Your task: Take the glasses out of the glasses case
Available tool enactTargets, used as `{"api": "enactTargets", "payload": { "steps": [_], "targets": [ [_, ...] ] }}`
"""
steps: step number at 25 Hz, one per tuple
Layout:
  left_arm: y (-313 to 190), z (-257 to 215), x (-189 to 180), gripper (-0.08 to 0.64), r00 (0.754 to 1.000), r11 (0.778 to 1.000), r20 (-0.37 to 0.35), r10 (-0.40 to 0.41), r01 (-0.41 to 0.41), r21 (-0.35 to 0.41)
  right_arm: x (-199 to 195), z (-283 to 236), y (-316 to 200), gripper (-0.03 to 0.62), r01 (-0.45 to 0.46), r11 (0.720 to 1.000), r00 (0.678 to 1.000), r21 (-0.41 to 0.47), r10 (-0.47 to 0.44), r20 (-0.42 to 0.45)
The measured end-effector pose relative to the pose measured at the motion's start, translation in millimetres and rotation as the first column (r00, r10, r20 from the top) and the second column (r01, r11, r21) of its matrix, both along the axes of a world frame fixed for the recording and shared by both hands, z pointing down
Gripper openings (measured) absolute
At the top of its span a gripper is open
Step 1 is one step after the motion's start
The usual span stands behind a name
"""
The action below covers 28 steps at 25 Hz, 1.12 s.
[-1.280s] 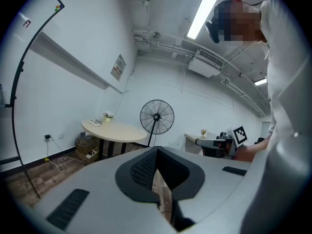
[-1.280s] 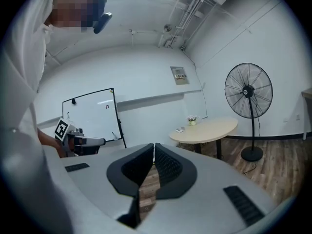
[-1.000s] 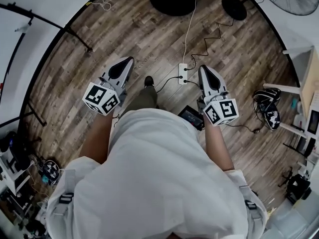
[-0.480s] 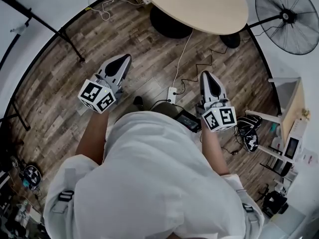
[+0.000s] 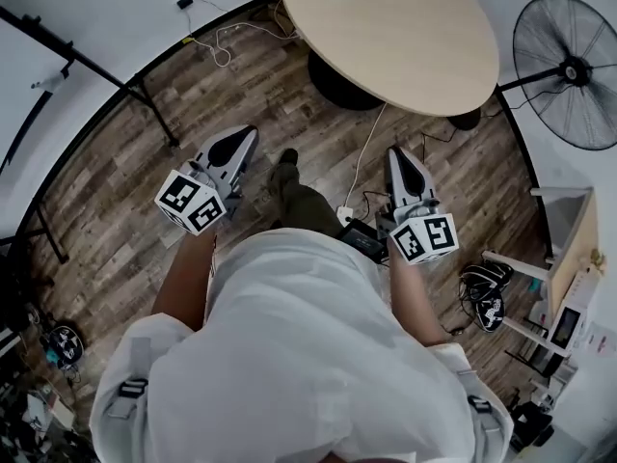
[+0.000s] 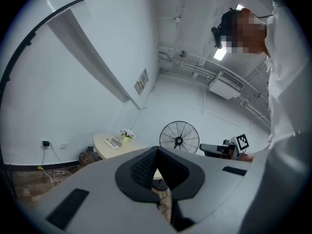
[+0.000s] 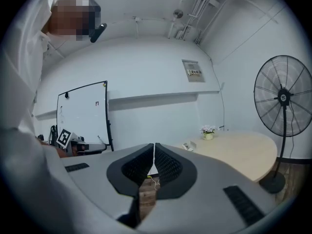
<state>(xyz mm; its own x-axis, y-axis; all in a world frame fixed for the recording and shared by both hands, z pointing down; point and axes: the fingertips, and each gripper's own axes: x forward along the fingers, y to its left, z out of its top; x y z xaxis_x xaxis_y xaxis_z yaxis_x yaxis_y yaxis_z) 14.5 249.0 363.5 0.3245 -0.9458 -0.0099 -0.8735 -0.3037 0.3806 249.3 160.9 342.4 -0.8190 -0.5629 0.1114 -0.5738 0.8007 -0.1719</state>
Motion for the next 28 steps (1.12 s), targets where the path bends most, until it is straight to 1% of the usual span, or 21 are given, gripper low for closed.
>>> {"api": "enactTargets", "payload": {
  "steps": [6, 10, 15, 18, 20, 23, 26, 28],
  "targets": [
    [-64, 4, -40, 0.012, 0.999, 0.999, 0.014, -0.03, 0.03, -0.041, -52, 15, -80, 0.026, 0.033, 0.998, 0.999, -0.044, -0.032, 0.035],
    [-119, -2, -71, 0.012, 0.999, 0.998, 0.042, -0.03, 0.033, -0.06, -86, 15, -138, 0.026, 0.054, 0.997, 0.998, -0.057, -0.051, 0.043],
    [-192, -8, -104, 0.012, 0.998, 0.996, 0.053, -0.037, 0.041, -0.074, -117, 18, -214, 0.026, 0.07, 0.995, 0.997, -0.064, -0.067, 0.048],
    [-232, -8, -122, 0.012, 0.997, 0.995, 0.06, -0.051, 0.055, -0.078, -135, 25, -256, 0.026, 0.078, 0.993, 0.996, -0.091, -0.073, 0.054],
    [-253, -10, -134, 0.012, 0.996, 0.994, 0.064, -0.057, 0.062, -0.086, -149, 28, -278, 0.026, 0.087, 0.991, 0.995, -0.101, -0.081, 0.059],
    [-280, -17, -150, 0.012, 0.995, 0.996, 0.084, -0.046, 0.052, -0.07, -166, 26, -305, 0.026, 0.096, 0.992, 0.994, -0.086, -0.091, 0.063],
    [-298, -28, -159, 0.012, 0.994, 0.996, 0.098, -0.05, 0.057, -0.067, -178, 21, -321, 0.026, 0.105, 0.992, 0.992, -0.074, -0.1, 0.073],
    [-310, -27, -163, 0.012, 0.994, 0.997, 0.098, -0.044, 0.05, -0.064, -184, 23, -327, 0.026, 0.108, 0.992, 0.992, -0.072, -0.103, 0.075]
  ]
}}
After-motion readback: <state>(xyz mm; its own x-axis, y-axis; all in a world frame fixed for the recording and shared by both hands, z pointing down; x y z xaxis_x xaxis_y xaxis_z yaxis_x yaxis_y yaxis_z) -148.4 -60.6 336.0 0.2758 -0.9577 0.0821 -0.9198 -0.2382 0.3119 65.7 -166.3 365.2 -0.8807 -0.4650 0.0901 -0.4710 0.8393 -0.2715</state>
